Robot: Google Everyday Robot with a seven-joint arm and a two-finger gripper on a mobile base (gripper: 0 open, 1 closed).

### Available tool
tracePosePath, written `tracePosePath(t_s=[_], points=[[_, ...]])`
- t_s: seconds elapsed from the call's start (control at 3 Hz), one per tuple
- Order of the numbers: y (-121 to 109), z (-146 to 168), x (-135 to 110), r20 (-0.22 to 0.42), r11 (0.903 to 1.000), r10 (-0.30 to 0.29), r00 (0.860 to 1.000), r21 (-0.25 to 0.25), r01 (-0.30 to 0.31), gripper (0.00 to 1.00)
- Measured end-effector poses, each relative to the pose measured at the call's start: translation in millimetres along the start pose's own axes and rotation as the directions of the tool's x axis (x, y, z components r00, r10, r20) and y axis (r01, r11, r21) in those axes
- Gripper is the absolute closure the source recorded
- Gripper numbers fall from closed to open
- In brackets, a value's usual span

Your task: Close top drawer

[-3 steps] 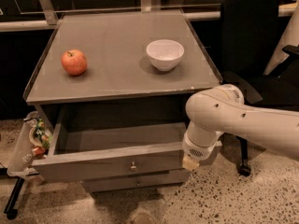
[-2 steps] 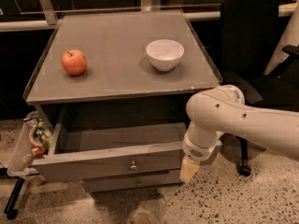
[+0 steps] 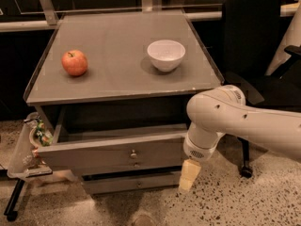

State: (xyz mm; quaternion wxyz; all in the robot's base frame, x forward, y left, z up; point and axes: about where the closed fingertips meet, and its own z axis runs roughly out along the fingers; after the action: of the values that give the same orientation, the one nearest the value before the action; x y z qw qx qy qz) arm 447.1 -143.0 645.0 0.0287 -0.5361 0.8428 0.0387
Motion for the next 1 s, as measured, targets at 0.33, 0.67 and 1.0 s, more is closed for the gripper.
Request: tracePosePath(t_s=[0.33,0.67,1.0], points=[[0.0,0.0,0.0,0.0,1.0,0.0,1.0,0.0,0.0,0.19],[0.0,0.0,0.0,0.0,1.0,0.0,1.0,0.0,0.0,0.42],[0.0,0.0,0.0,0.0,1.0,0.0,1.0,0.0,0.0,0.65]])
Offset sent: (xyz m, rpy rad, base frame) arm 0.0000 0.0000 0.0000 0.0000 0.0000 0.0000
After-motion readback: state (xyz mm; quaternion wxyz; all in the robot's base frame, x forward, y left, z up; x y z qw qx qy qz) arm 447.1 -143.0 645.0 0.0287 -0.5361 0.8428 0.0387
